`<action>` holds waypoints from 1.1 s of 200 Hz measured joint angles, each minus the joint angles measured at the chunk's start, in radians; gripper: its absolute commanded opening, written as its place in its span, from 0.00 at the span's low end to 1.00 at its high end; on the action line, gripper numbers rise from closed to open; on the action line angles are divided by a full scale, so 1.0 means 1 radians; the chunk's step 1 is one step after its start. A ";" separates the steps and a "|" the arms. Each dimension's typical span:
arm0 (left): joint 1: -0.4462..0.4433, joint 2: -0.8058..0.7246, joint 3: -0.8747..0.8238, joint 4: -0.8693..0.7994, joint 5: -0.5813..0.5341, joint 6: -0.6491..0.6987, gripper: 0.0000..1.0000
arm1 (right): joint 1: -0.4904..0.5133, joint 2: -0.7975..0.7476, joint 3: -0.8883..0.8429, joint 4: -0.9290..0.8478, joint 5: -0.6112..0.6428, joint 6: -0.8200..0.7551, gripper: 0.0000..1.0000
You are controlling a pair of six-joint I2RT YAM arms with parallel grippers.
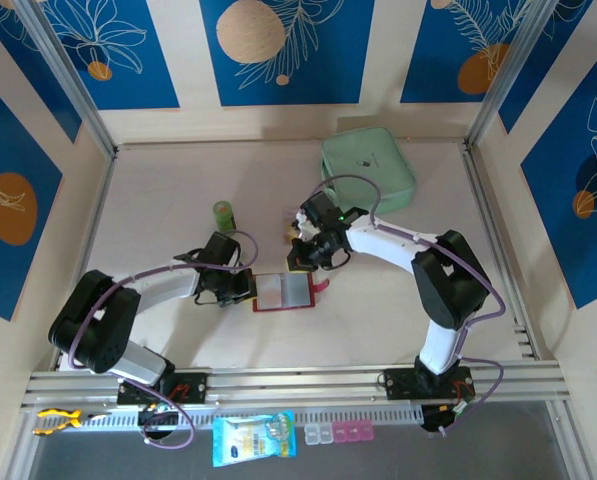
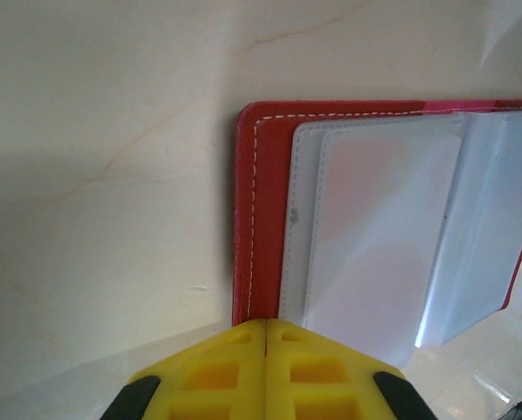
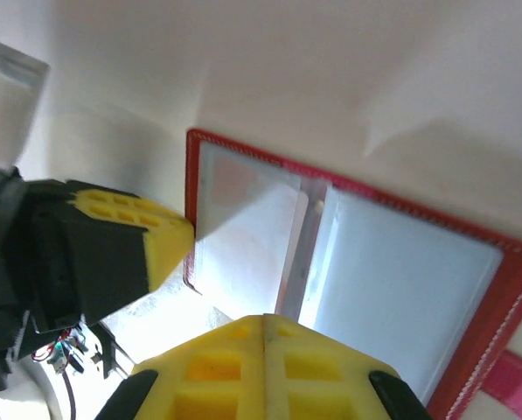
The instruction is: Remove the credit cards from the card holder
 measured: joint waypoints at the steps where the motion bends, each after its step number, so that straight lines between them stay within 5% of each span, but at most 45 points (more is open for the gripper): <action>1: 0.000 0.000 0.000 0.000 0.000 0.000 0.02 | 0.002 0.000 -0.002 0.002 -0.001 0.003 0.01; 69: 0.000 0.011 0.000 0.001 -0.003 0.000 0.02 | 0.062 0.035 -0.018 0.071 -0.010 0.119 0.00; 122: 0.000 0.011 0.000 0.000 -0.003 0.015 0.02 | 0.088 0.104 -0.005 0.074 -0.011 0.165 0.13; 220: 0.000 0.011 0.000 0.000 -0.003 0.019 0.02 | 0.116 0.171 0.062 0.086 -0.036 0.172 0.20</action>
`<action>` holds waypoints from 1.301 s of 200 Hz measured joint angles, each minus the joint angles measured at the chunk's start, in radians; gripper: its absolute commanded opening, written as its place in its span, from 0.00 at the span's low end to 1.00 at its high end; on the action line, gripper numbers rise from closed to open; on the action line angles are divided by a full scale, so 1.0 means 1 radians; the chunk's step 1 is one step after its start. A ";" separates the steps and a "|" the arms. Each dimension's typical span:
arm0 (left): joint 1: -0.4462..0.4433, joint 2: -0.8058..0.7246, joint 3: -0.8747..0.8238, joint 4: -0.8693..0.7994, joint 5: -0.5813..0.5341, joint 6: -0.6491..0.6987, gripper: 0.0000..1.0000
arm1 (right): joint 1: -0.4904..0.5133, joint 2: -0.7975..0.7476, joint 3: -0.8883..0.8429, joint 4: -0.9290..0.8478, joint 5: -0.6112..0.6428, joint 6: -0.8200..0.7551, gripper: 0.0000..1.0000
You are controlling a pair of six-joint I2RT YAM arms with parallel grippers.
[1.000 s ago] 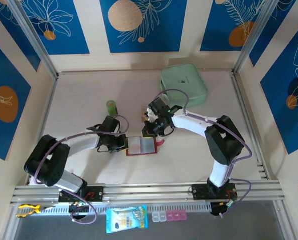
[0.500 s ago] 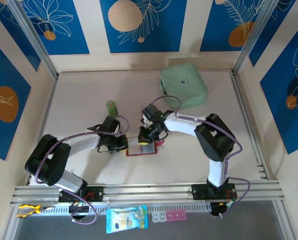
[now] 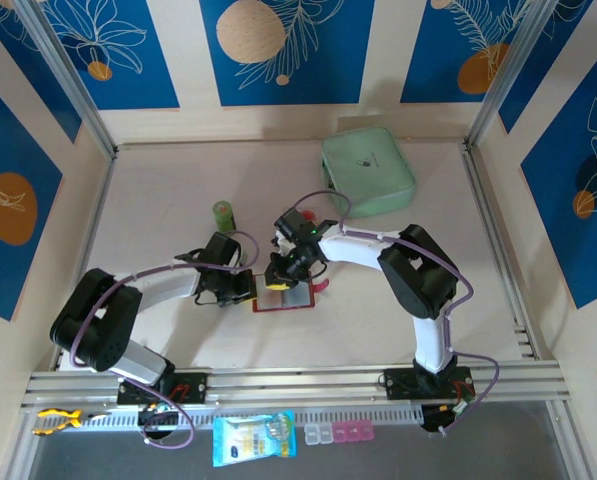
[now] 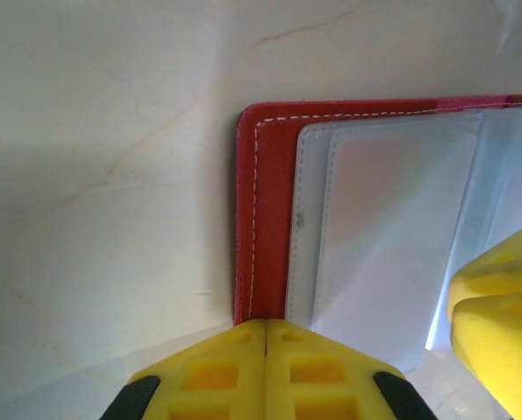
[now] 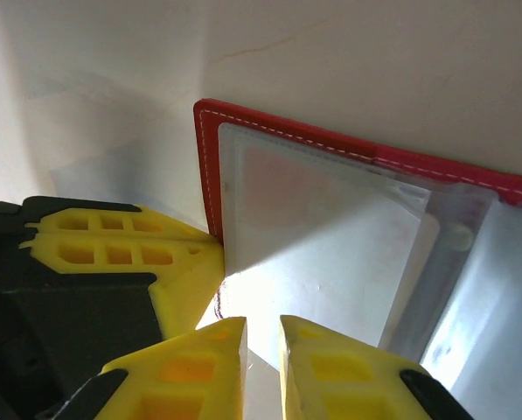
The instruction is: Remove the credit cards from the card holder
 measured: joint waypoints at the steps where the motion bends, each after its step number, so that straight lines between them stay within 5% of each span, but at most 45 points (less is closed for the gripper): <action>1: 0.000 0.000 0.000 0.000 0.000 0.000 0.02 | 0.000 0.000 0.000 0.000 0.000 0.000 0.20; 260: 0.003 0.001 0.000 -0.002 0.000 0.006 0.02 | -0.052 0.005 -0.070 0.026 -0.055 -0.006 0.26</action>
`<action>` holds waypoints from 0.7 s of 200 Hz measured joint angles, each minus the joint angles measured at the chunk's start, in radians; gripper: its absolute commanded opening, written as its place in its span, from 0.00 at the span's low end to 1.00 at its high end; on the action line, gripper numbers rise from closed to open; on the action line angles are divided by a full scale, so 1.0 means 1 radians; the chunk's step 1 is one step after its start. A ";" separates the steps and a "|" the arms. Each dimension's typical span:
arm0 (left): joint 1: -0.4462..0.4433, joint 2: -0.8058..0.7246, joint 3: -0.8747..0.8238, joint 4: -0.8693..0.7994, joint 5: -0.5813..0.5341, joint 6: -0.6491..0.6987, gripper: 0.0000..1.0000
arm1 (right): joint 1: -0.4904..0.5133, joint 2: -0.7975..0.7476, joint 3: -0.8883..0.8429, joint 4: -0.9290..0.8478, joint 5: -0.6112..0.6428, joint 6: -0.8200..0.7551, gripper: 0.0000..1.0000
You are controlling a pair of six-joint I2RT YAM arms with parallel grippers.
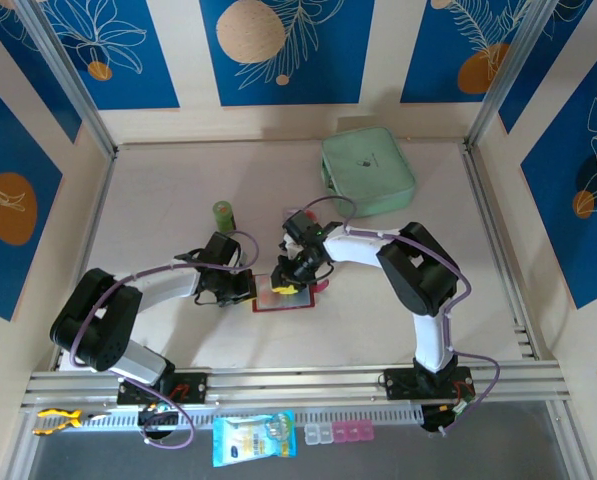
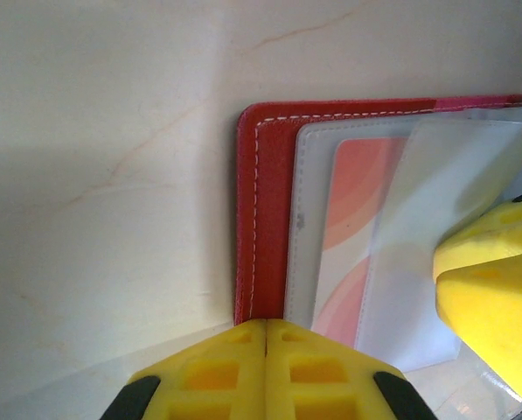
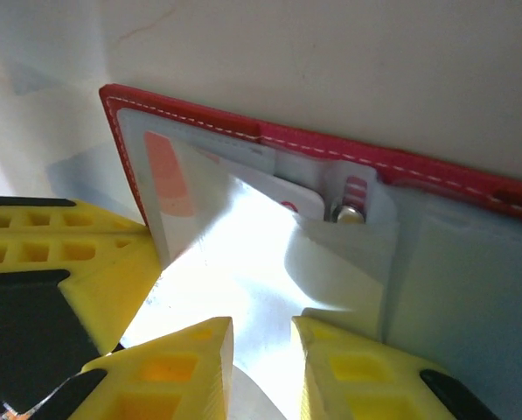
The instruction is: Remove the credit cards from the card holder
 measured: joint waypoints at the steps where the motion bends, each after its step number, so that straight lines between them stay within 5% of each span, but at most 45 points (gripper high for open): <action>1: 0.000 0.000 0.000 0.000 0.000 0.000 0.02 | 0.000 0.000 -0.002 0.002 -0.002 0.000 0.26; 140: -0.001 -0.036 0.041 0.000 0.034 -0.031 0.15 | -0.100 -0.035 -0.214 0.316 -0.232 -0.002 0.25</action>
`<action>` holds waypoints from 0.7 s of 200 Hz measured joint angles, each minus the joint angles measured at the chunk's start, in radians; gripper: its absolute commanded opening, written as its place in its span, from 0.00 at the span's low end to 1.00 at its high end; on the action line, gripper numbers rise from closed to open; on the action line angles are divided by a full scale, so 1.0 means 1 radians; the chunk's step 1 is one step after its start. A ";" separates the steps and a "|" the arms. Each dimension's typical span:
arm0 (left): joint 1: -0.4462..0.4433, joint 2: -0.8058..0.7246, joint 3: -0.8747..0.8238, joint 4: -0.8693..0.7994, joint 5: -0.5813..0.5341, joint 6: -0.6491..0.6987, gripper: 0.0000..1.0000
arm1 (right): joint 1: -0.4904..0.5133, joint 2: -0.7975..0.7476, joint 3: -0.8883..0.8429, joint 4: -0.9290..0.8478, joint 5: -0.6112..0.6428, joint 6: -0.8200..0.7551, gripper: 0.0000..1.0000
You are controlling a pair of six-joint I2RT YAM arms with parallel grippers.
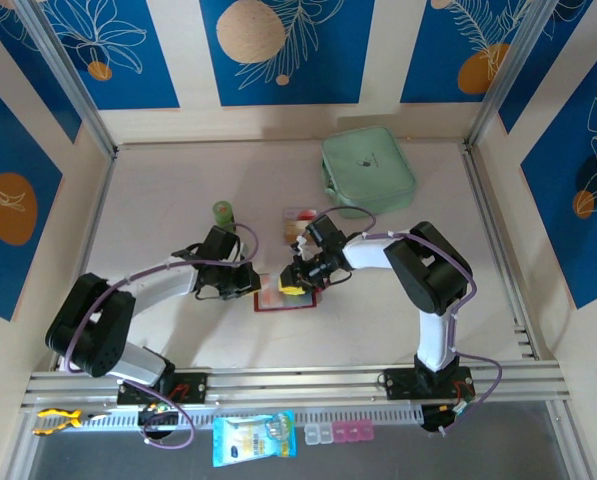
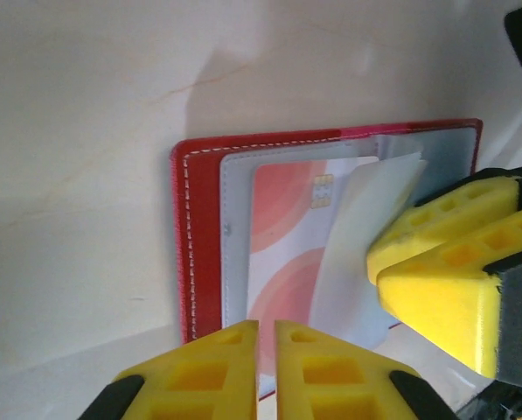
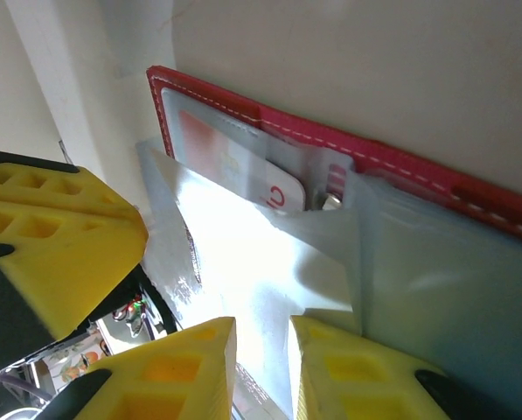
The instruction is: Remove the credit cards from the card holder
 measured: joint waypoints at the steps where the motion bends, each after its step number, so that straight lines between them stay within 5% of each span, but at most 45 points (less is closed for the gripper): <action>1: 0.000 0.000 0.000 0.001 0.000 0.000 0.15 | 0.000 0.000 0.000 0.001 -0.001 0.000 0.25; 140: -0.034 0.072 0.000 0.143 0.075 -0.086 0.26 | -0.015 0.000 -0.031 0.061 -0.034 0.003 0.24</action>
